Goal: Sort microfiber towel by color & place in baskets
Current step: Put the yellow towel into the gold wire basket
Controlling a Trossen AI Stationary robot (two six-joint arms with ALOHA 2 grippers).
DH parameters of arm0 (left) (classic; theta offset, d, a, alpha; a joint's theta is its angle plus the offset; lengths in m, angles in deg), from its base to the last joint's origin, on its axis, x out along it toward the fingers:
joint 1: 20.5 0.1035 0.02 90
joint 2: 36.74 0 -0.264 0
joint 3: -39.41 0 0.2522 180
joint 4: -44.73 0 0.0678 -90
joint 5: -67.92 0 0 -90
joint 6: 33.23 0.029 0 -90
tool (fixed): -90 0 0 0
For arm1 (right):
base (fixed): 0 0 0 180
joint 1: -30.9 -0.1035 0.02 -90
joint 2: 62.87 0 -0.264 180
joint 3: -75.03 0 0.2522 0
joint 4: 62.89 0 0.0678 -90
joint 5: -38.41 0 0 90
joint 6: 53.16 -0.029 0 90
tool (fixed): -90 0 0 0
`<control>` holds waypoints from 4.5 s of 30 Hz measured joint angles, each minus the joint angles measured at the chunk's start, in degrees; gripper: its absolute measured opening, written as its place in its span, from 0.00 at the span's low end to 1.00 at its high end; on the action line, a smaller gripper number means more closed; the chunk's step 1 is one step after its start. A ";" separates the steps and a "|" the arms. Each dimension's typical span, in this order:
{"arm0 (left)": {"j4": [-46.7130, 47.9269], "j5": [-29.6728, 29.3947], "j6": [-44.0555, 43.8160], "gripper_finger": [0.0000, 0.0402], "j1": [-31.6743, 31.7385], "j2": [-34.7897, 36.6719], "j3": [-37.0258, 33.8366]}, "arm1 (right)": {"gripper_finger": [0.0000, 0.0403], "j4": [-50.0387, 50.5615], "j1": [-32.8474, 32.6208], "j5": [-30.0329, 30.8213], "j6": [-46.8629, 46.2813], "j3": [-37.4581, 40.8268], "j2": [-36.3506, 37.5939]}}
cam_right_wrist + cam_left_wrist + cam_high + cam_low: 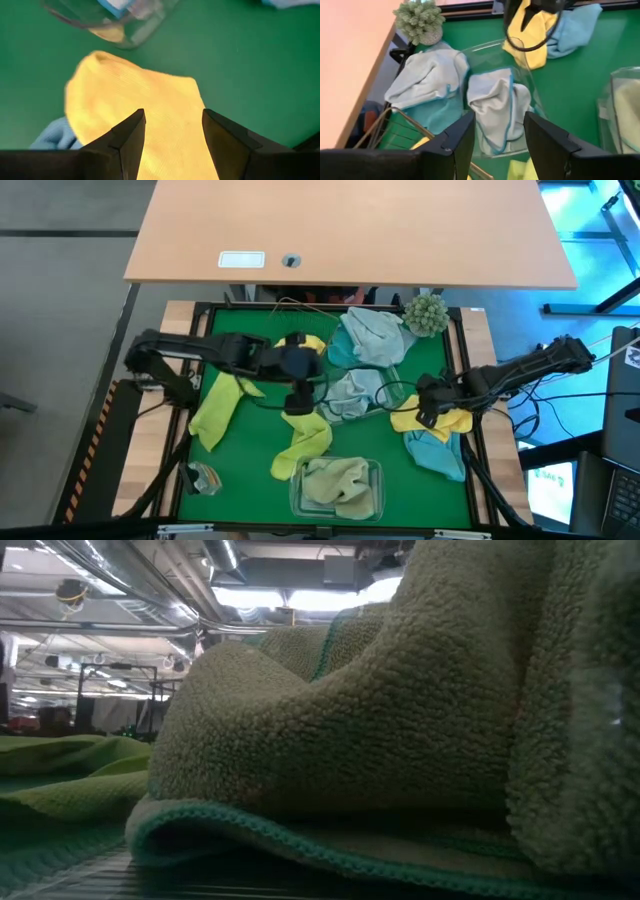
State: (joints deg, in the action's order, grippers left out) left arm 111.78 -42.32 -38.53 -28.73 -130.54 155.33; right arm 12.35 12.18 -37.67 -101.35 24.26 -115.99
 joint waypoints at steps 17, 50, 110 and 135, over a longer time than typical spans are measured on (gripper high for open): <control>-24.23 0.31 -5.08 0.40 -1.70 8.31 -28.36 | 0.49 -8.39 0.00 0.56 -12.01 11.73 0.00; -34.90 1.89 -1.67 0.41 -1.99 8.37 -33.87 | 0.02 -4.74 0.00 -2.40 -9.83 3.76 0.00; -46.46 -2.81 -5.14 0.41 -7.34 30.97 -55.27 | 0.00 -89.61 36.20 -19.89 51.61 -33.18 -43.27; -46.44 -2.61 -5.12 0.41 -7.34 30.95 -55.27 | 0.06 -90.91 38.60 -20.02 51.05 -33.20 -57.81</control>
State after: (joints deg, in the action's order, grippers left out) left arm 65.34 -44.93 -43.65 -36.07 -99.59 100.07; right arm -78.55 50.78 -57.70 -50.31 -8.94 -173.80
